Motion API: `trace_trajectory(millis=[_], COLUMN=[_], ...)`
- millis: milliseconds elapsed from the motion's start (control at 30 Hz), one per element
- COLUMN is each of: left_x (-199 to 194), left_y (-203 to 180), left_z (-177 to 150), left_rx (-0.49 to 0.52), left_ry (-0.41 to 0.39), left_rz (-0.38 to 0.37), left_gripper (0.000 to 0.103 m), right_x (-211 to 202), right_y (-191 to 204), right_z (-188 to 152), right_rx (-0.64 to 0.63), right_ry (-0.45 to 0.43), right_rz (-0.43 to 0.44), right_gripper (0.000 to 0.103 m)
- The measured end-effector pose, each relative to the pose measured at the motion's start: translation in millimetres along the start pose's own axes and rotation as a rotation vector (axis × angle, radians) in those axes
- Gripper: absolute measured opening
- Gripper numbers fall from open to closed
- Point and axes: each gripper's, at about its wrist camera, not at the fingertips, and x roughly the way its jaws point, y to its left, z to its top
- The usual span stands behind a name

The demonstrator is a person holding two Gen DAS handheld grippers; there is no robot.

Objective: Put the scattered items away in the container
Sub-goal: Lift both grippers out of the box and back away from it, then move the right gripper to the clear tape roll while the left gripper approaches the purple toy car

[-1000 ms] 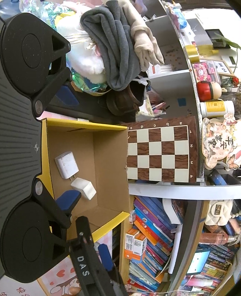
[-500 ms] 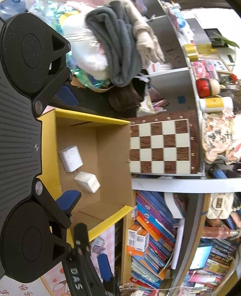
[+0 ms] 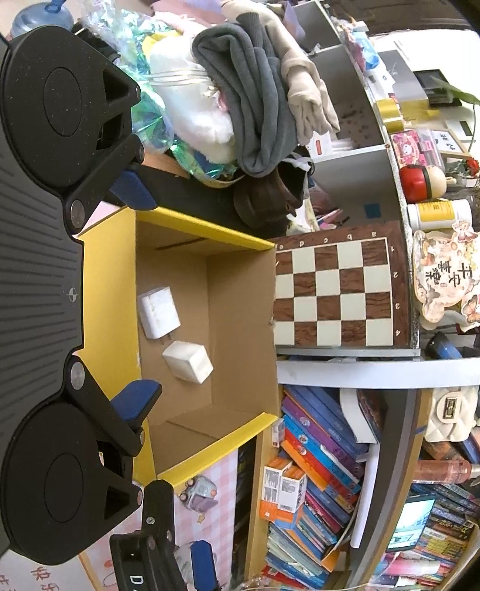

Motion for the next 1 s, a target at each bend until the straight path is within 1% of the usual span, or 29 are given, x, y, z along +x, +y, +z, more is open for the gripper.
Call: trace_trajectory(millis=[333, 700, 1000], left_x=[-9, -13, -12], left_y=[-29, -71, -117], left_z=[-5, -9, -10], left_rx=[0.01, -0.01, 0.037], left_ry=[0.011, 0.017, 0.026], left_rz=[0.005, 0.035, 0.007], left_gripper=[0.1, 0.1, 0.1], right_x=[-16, -36, -44], right_y=[-24, -68, -109], right_z=[-18, -43, -64], right_rx=[0.016, 0.019, 0.052], right_ry=[0.001, -0.012, 0.005], right_rz=[0.002, -0.048, -0.075], right_gripper=[0.102, 0.103, 0.103])
